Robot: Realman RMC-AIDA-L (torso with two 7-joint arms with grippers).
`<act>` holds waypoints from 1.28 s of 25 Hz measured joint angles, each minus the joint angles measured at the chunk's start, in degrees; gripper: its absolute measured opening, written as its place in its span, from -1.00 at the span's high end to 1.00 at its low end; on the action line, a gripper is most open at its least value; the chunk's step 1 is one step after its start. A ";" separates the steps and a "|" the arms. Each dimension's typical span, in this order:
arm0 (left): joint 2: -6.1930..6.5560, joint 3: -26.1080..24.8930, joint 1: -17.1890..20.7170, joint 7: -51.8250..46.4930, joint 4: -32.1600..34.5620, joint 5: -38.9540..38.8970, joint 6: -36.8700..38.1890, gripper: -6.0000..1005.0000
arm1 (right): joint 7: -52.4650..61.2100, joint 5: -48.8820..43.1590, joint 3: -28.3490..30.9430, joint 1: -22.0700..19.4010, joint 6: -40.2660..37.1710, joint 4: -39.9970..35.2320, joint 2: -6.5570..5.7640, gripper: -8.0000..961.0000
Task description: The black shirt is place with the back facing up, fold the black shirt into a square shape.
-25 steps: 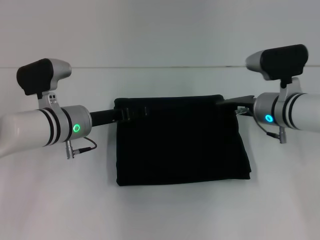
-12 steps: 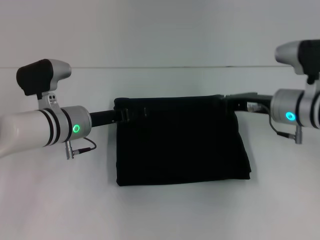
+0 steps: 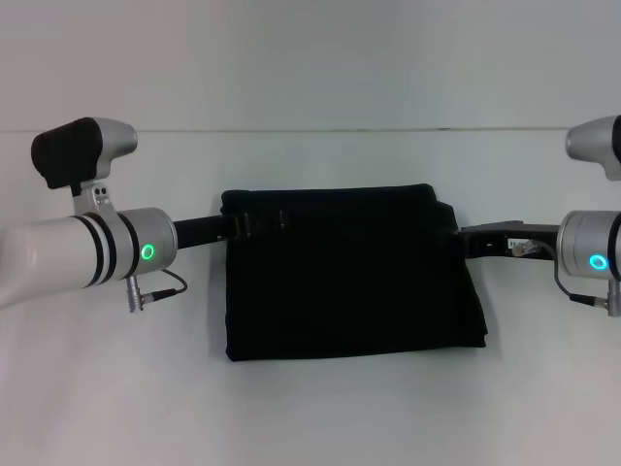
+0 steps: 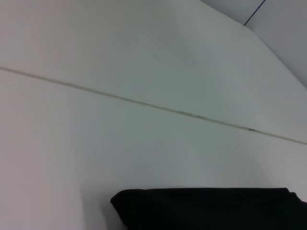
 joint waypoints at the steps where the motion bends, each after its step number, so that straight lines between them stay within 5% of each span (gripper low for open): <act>1: -0.02 0.01 0.00 0.00 0.00 -0.01 -0.01 -0.89 | 0.00 -0.67 -0.03 0.03 1.37 0.00 0.23 0.99; 14: 0.10 -0.44 0.00 0.00 0.28 0.06 -0.36 -0.89 | -0.38 -0.75 1.43 -1.20 5.58 -4.21 1.33 0.99; 24: 0.30 -0.43 0.12 0.00 0.40 0.30 0.03 -0.89 | 2.23 -0.55 8.74 -2.04 -0.56 -5.71 -1.38 0.99; 32: 0.39 -0.43 0.24 0.48 0.52 0.40 -0.01 -0.89 | 2.26 -0.54 8.76 -0.97 1.65 -5.81 -1.15 0.98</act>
